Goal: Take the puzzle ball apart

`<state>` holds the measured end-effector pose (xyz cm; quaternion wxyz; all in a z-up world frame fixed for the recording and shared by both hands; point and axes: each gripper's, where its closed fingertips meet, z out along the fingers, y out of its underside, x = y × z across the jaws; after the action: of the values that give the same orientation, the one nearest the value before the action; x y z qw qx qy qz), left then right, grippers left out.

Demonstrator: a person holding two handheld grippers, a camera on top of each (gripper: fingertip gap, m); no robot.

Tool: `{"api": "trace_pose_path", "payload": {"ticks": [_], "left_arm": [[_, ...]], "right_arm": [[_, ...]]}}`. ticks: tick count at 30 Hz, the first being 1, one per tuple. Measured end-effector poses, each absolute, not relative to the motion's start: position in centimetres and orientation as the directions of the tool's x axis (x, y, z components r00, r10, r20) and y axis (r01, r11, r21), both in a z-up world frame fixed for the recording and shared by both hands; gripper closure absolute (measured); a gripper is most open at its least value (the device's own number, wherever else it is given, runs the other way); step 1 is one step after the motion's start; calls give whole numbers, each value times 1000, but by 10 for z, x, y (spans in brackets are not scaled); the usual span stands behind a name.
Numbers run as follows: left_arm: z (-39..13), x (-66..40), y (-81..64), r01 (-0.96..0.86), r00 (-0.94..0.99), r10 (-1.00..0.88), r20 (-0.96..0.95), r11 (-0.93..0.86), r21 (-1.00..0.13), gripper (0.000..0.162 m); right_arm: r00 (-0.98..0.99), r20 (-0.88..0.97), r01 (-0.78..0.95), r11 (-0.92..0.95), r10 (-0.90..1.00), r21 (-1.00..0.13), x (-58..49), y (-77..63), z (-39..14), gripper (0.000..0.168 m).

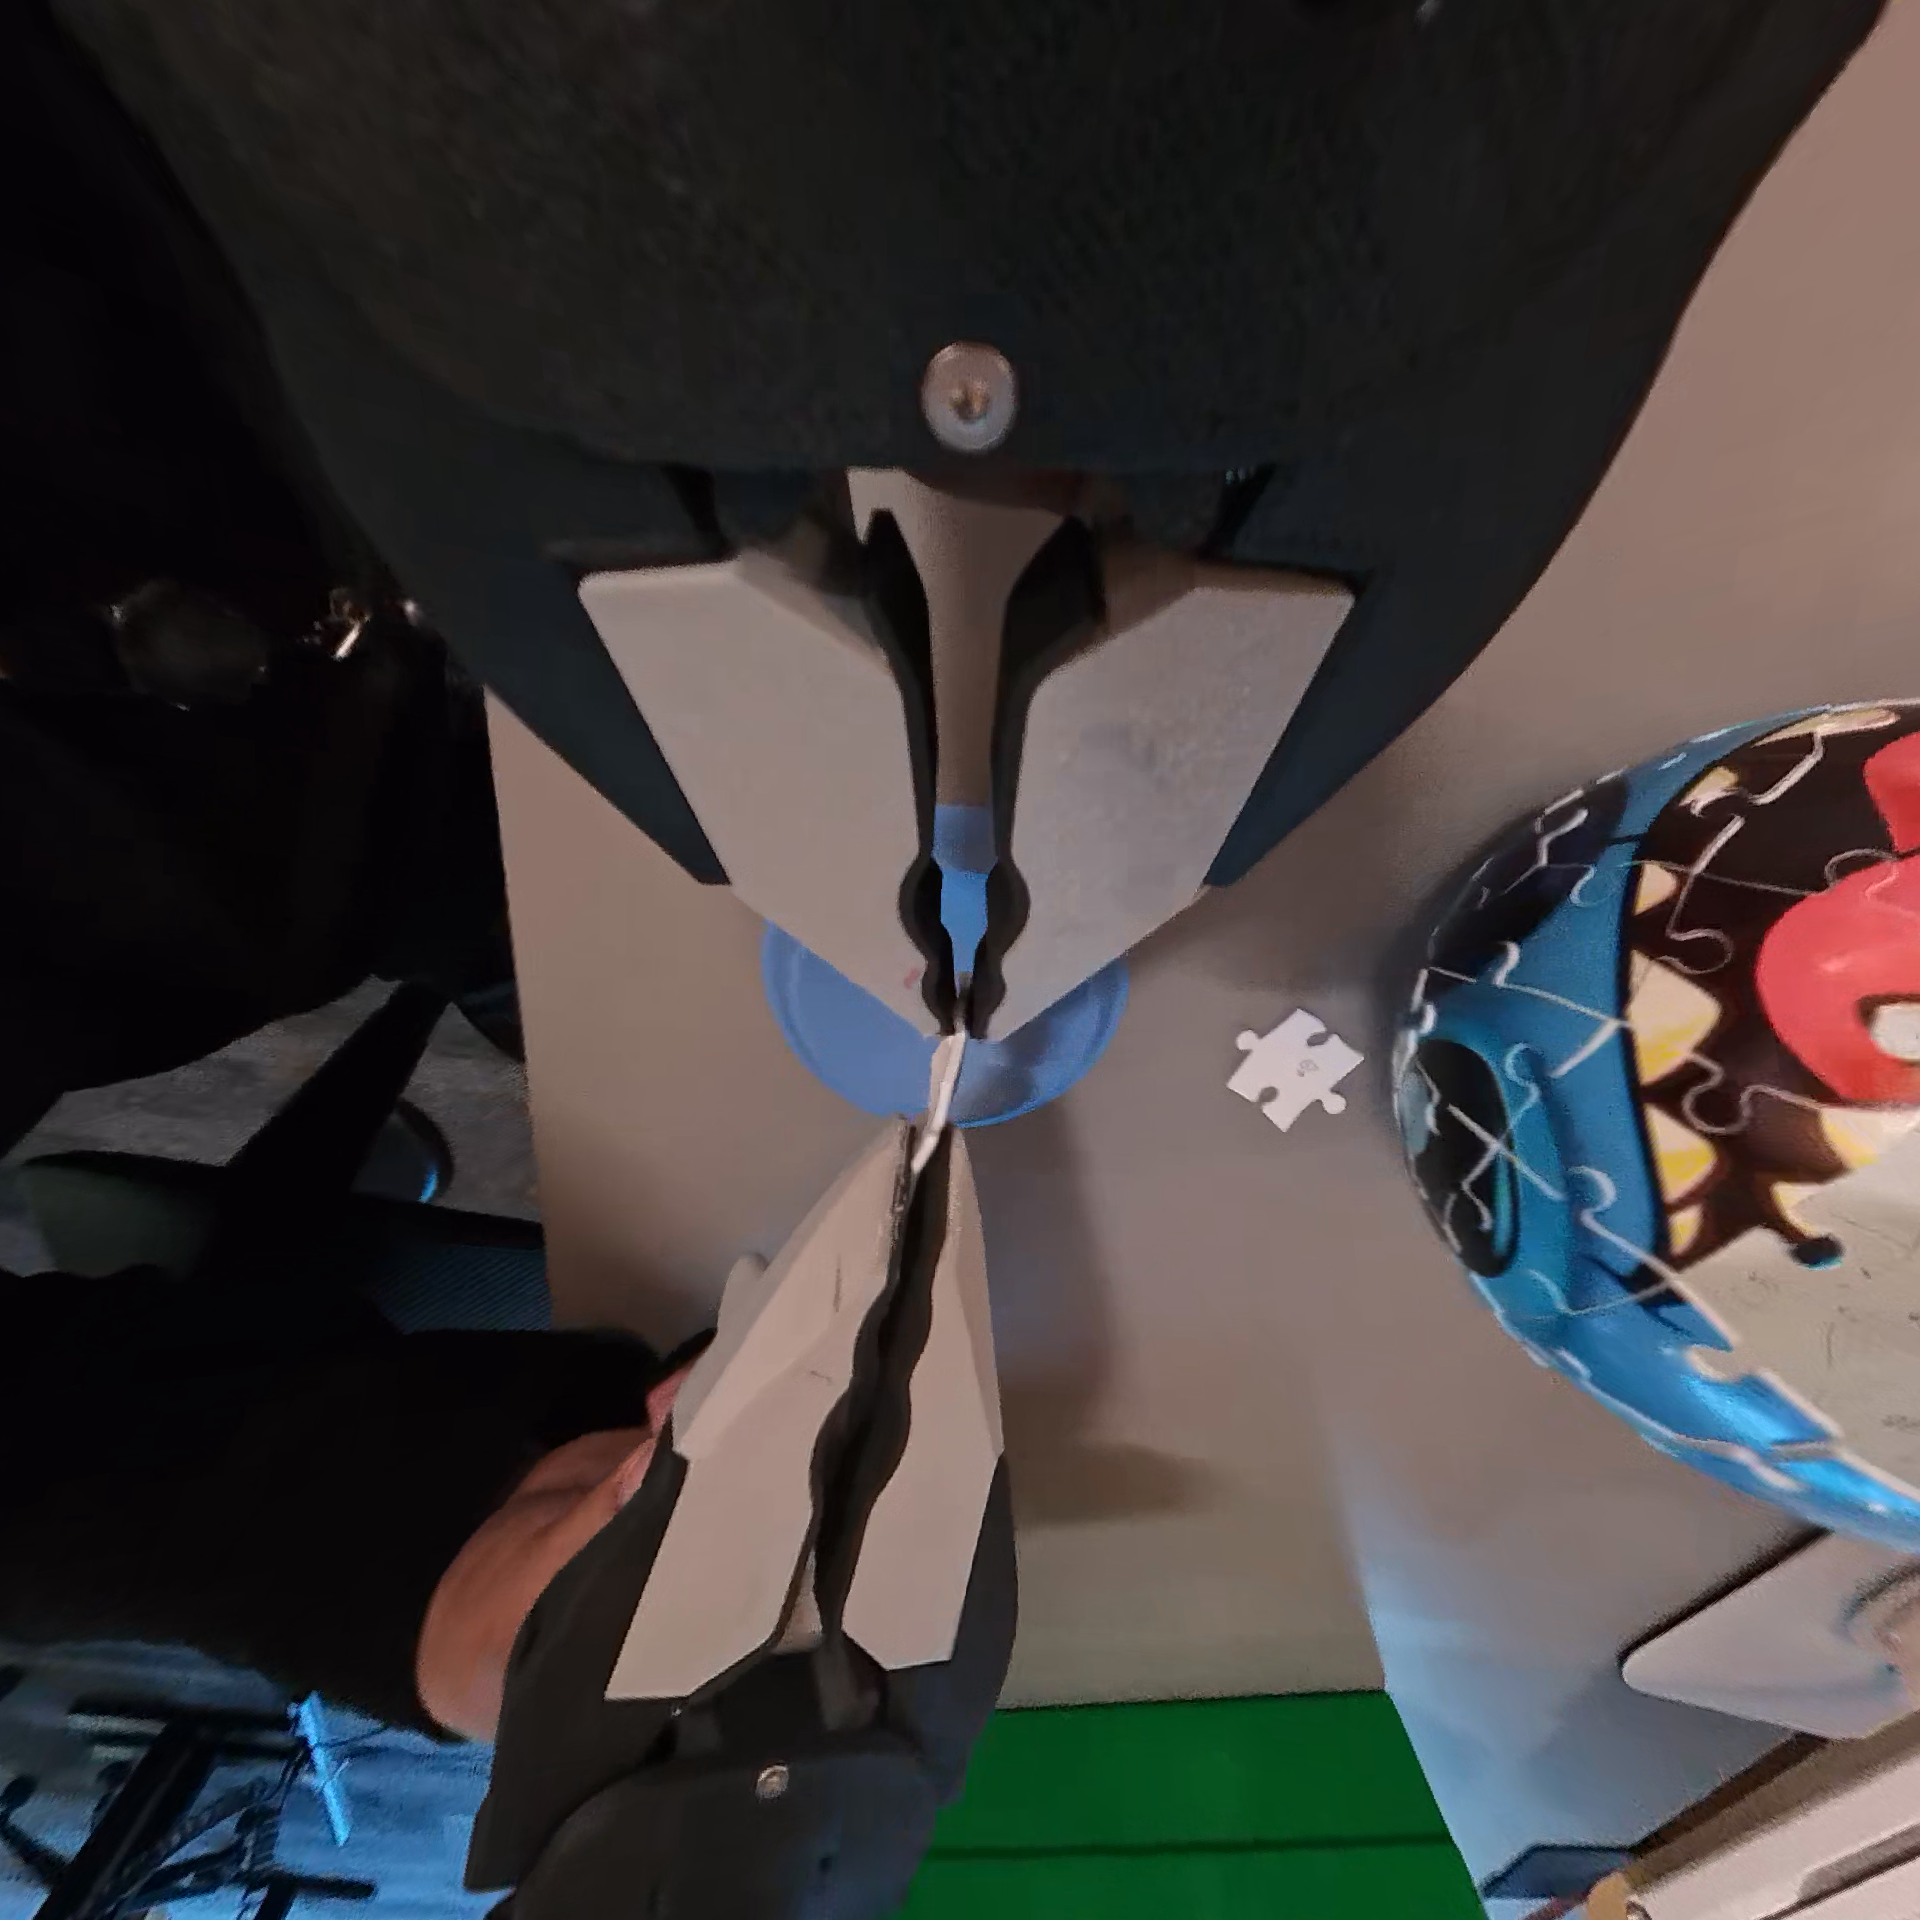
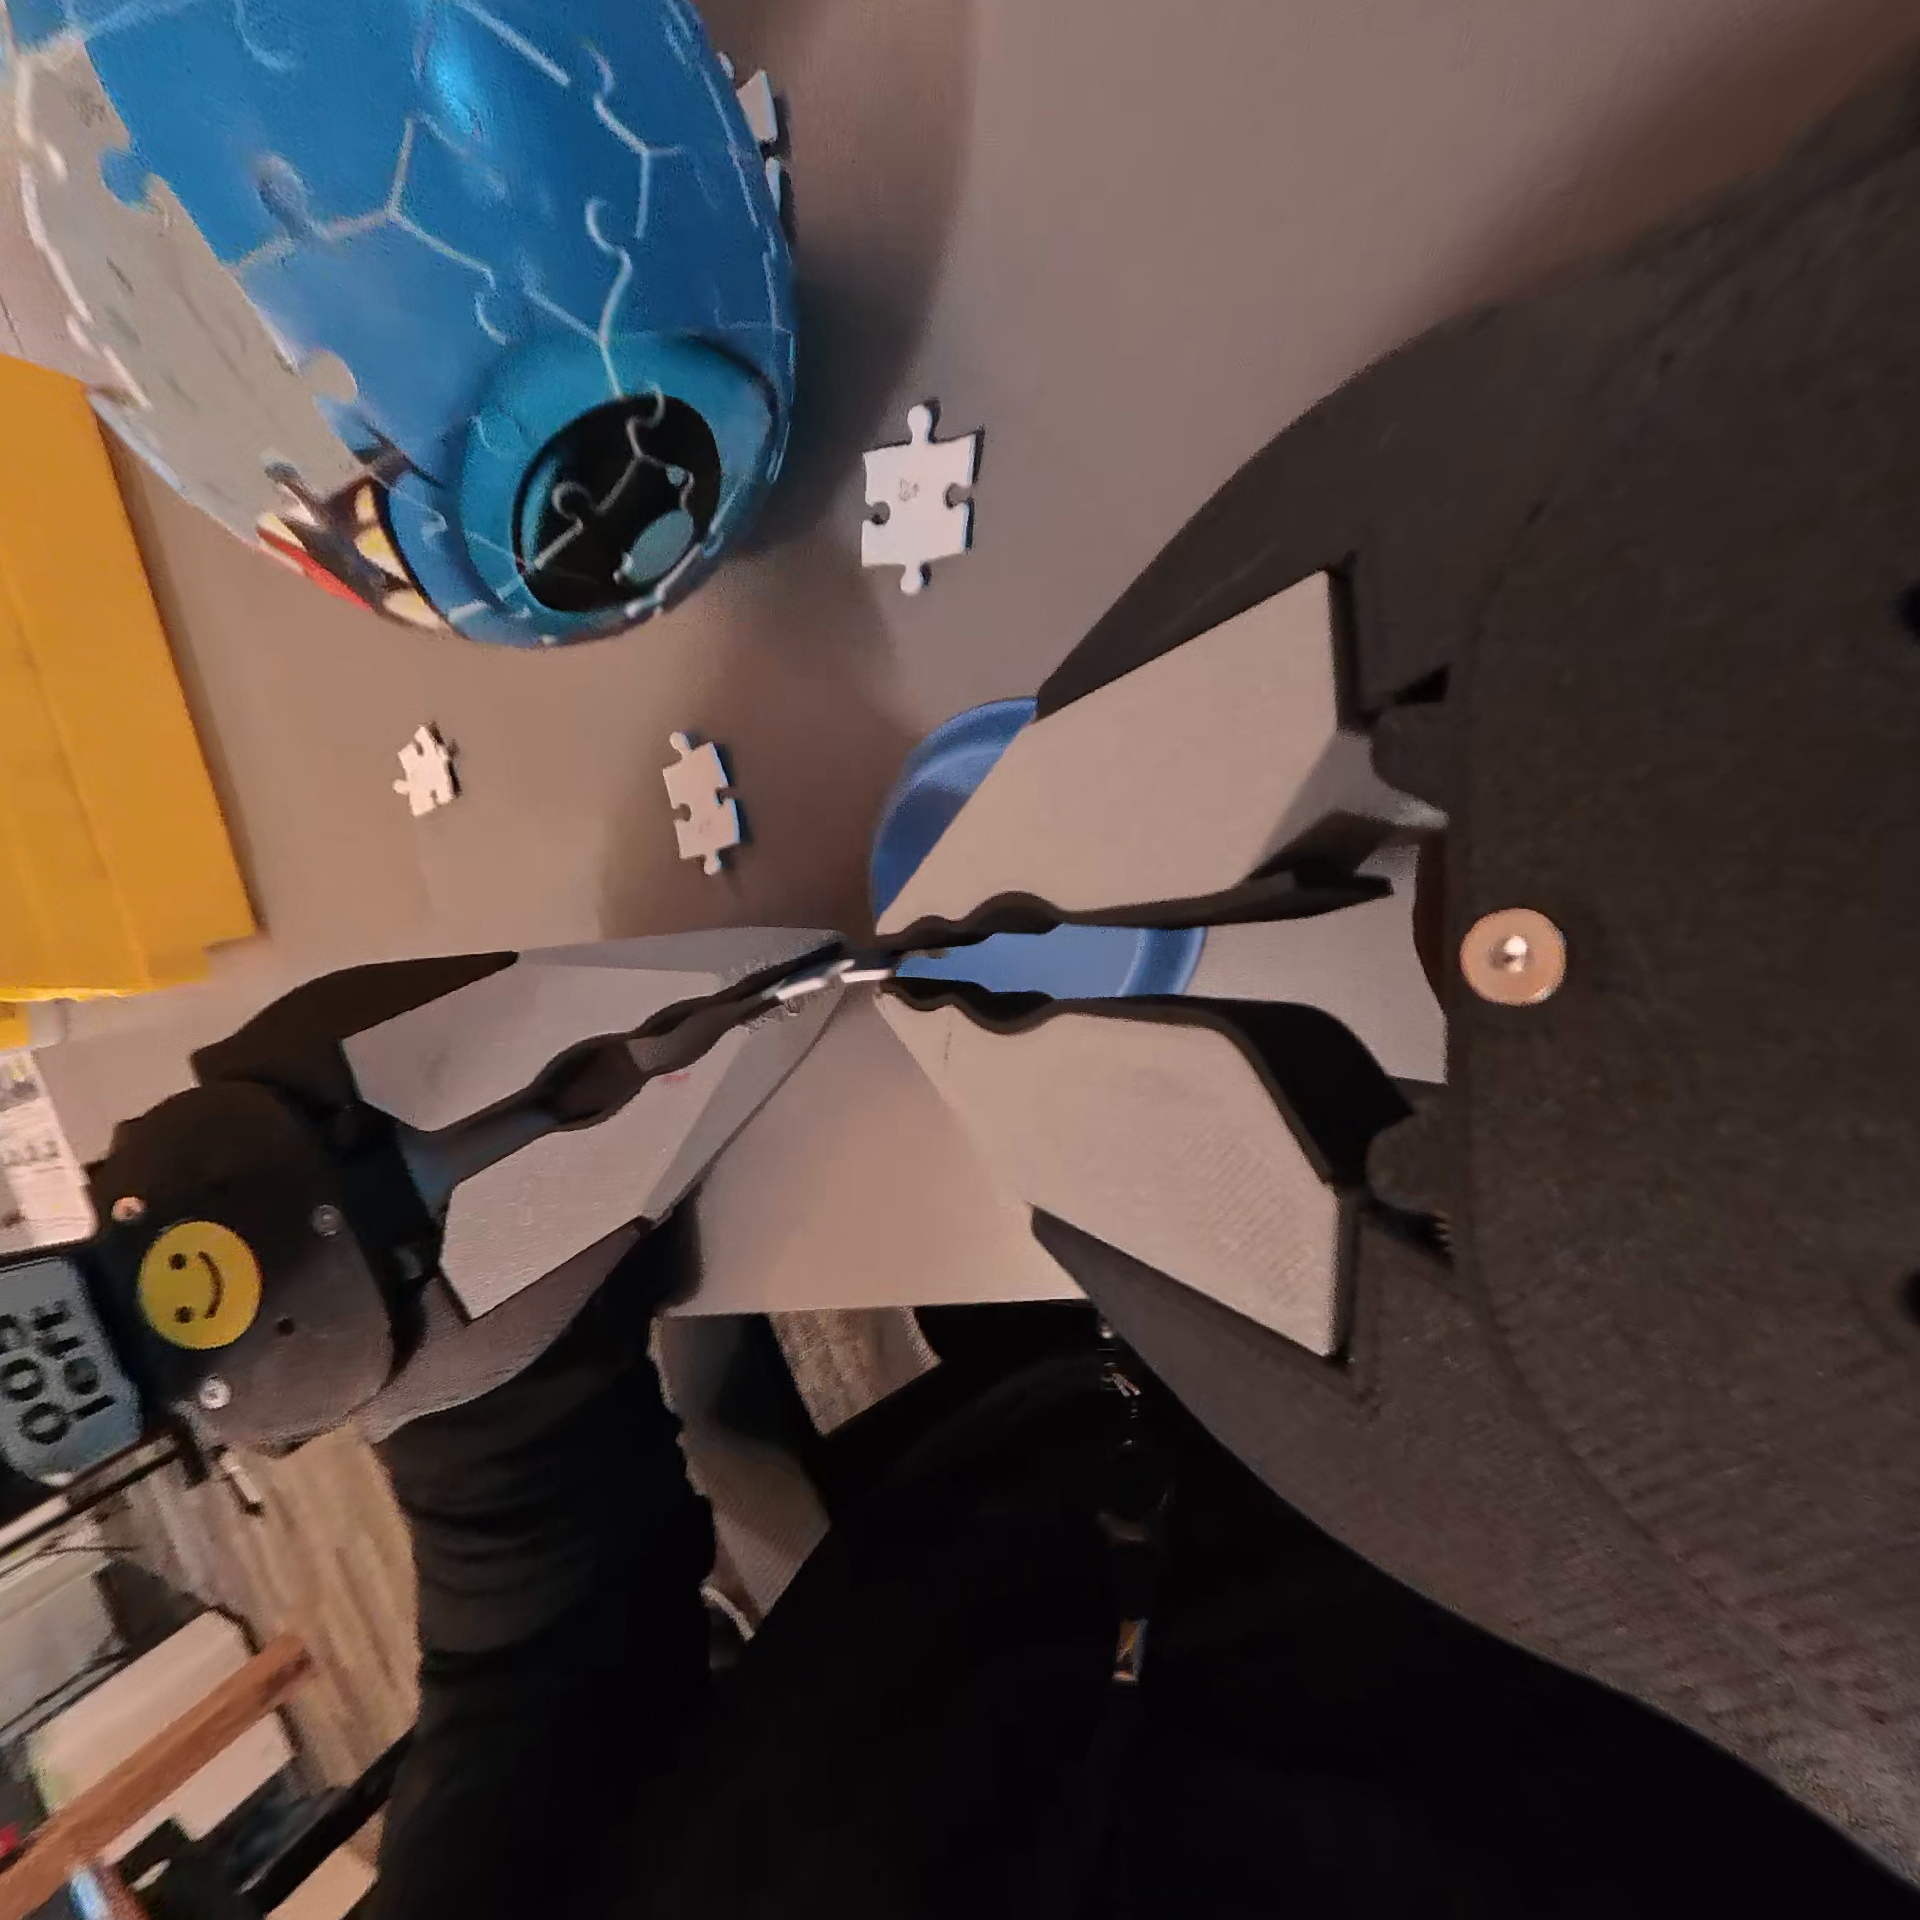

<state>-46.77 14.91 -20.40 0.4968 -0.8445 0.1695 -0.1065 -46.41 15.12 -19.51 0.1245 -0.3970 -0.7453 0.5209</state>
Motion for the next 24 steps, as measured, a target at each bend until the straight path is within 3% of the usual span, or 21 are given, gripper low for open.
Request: {"api": "trace_pose_path", "payload": {"ticks": [5,7,8,14,16,19,21,24], "left_arm": [[-201,-463,140,-157,921,-389,28,-435,-887,162],[-200,-456,133,-148,907,-416,56,-442,-885,162],[-202,-455,130,-155,908,-416,53,-451,-879,162],[-207,-477,111,-128,949,-313,29,-469,-874,158],[-206,-514,94,-150,977,-207,-51,-498,-854,136],[-194,-578,65,-126,992,-62,-109,-519,-845,131],[-193,-595,58,-73,995,-102,-20,-549,-833,99],[-200,-621,69,-37,992,-122,44,-590,-806,86]], "right_arm": [[-679,-215,466,185,702,-865,-460,144,-195,167],[-699,-214,461,201,682,-864,-461,138,-194,155],[-720,-210,450,216,661,-866,-460,132,-194,168],[-722,-177,448,256,669,-857,-475,126,-199,168],[-675,-150,465,258,722,-847,-483,153,-202,168],[-566,-166,526,198,807,-827,-497,211,-206,168],[-525,-214,574,158,824,-803,-505,239,-211,168],[-485,-249,639,146,838,-755,-523,266,-225,168]]}}
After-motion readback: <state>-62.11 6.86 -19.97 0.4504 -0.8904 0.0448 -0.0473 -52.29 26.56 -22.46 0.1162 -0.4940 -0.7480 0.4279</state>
